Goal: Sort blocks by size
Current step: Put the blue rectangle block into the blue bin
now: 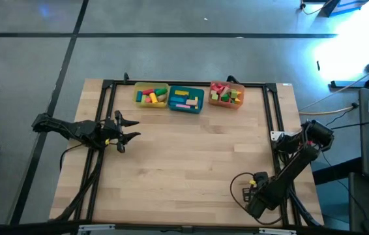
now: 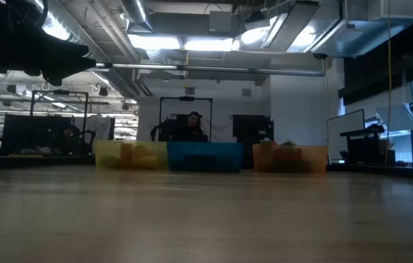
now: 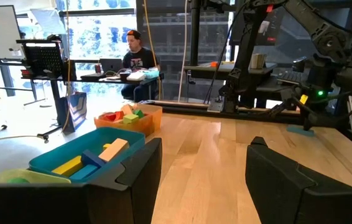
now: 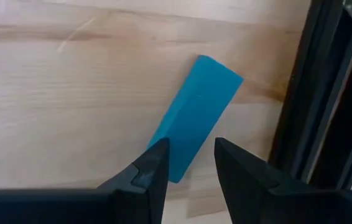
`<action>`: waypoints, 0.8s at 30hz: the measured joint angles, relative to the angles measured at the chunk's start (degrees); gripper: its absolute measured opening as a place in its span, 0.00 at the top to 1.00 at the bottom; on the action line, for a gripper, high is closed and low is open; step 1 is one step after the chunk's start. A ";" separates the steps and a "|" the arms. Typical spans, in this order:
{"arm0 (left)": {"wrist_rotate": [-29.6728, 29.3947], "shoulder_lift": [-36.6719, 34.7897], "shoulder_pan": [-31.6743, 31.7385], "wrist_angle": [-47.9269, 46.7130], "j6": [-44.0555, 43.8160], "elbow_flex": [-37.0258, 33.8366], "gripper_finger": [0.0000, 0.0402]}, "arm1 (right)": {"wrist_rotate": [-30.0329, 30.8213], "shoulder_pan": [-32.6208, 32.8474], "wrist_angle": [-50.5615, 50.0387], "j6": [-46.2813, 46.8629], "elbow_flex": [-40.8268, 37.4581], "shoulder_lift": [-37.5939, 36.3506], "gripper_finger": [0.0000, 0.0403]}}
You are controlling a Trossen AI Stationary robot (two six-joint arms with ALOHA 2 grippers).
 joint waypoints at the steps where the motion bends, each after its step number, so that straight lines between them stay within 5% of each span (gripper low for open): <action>1: 0.00 -0.01 0.00 0.00 0.00 0.00 0.51 | 0.08 0.01 -0.01 0.00 0.00 0.00 0.67; 24: 0.00 -0.02 -0.02 0.00 -0.02 0.00 0.51 | -0.98 -0.34 -4.07 1.79 5.18 -0.09 0.67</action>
